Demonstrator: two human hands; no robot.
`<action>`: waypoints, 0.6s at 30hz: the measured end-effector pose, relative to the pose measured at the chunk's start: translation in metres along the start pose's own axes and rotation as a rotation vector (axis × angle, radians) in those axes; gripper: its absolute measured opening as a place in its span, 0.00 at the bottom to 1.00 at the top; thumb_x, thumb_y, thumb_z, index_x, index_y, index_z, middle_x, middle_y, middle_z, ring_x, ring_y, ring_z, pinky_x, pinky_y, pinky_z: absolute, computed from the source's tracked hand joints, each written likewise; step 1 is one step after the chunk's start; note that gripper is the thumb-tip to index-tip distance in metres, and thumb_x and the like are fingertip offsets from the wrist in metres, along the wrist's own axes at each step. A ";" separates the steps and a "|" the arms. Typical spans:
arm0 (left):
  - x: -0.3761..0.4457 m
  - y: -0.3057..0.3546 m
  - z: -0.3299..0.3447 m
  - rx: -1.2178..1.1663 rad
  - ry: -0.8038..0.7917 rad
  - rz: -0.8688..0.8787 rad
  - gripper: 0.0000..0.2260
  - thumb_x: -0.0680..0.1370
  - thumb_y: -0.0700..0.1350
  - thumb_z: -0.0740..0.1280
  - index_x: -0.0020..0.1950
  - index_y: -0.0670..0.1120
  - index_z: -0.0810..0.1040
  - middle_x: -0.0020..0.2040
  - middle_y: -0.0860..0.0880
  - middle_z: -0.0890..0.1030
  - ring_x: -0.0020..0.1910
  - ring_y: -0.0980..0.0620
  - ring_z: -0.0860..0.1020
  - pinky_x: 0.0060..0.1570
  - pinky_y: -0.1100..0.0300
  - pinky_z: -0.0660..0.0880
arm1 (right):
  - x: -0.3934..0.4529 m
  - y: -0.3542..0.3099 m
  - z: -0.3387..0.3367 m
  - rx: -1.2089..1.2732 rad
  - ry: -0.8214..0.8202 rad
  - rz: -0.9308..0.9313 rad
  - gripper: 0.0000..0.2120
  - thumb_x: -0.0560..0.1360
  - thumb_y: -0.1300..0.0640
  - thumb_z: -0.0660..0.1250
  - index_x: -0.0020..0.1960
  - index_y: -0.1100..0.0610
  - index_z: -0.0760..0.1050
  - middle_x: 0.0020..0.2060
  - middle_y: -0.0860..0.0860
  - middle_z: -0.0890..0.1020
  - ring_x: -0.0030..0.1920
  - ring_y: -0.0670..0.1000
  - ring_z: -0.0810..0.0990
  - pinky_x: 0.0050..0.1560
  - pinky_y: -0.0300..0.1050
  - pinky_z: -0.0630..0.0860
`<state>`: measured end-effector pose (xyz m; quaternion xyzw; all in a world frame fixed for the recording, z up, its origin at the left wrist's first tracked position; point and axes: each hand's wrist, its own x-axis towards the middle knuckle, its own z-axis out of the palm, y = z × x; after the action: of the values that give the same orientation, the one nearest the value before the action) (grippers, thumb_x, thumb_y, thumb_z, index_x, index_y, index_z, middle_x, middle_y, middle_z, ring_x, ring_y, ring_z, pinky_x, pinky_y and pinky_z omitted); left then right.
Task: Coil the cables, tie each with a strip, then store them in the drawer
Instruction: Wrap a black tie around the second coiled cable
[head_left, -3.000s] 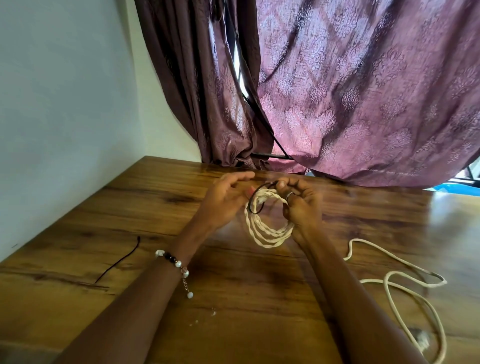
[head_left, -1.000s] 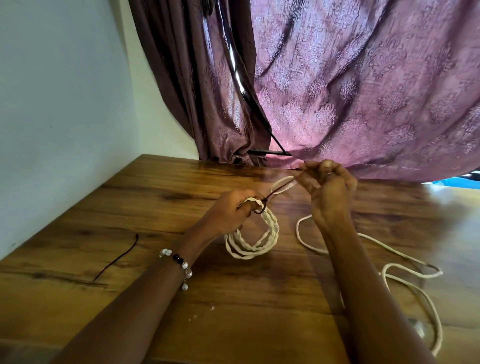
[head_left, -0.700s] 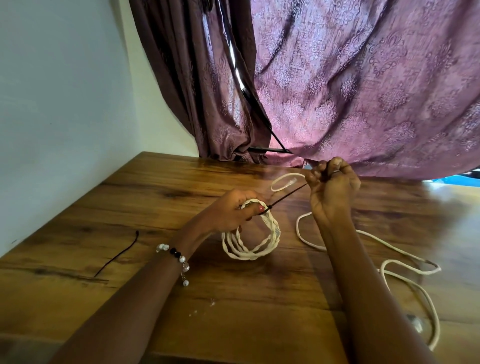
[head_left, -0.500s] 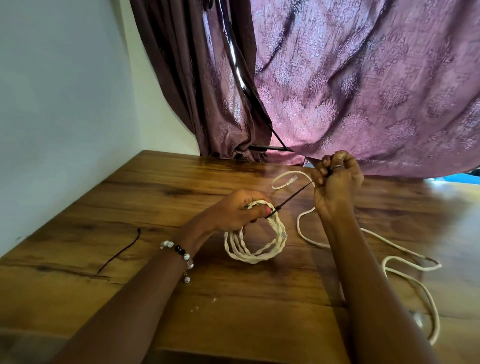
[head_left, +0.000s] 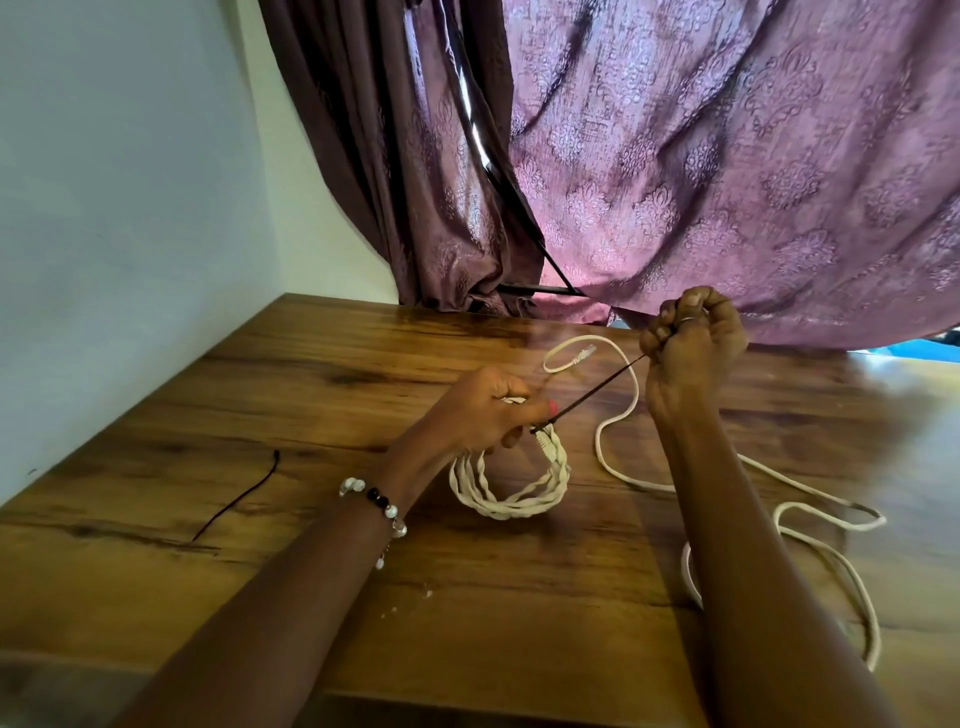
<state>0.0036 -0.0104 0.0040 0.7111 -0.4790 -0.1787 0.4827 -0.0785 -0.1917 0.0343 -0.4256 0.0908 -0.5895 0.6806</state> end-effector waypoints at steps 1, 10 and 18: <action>0.001 -0.001 -0.001 0.003 0.000 -0.010 0.14 0.75 0.51 0.69 0.28 0.58 0.80 0.26 0.53 0.79 0.25 0.54 0.71 0.27 0.63 0.65 | 0.000 0.001 0.001 -0.013 0.001 -0.003 0.14 0.79 0.71 0.52 0.40 0.56 0.68 0.28 0.51 0.69 0.25 0.45 0.65 0.23 0.35 0.62; 0.002 -0.007 -0.011 -0.100 -0.141 -0.016 0.07 0.76 0.46 0.69 0.46 0.43 0.85 0.38 0.49 0.84 0.37 0.43 0.81 0.40 0.56 0.76 | 0.002 0.007 0.002 0.021 -0.128 0.038 0.15 0.80 0.70 0.52 0.40 0.56 0.67 0.26 0.49 0.70 0.26 0.45 0.65 0.23 0.34 0.62; 0.001 -0.003 -0.013 -0.053 -0.256 -0.036 0.07 0.78 0.38 0.65 0.53 0.37 0.79 0.33 0.56 0.82 0.33 0.61 0.80 0.36 0.67 0.76 | 0.000 0.012 0.002 0.085 -0.127 0.148 0.16 0.79 0.72 0.51 0.39 0.57 0.67 0.28 0.52 0.68 0.25 0.45 0.63 0.23 0.35 0.58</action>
<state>0.0150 -0.0045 0.0076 0.6780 -0.5188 -0.2893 0.4330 -0.0684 -0.1913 0.0275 -0.4249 0.0538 -0.5127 0.7441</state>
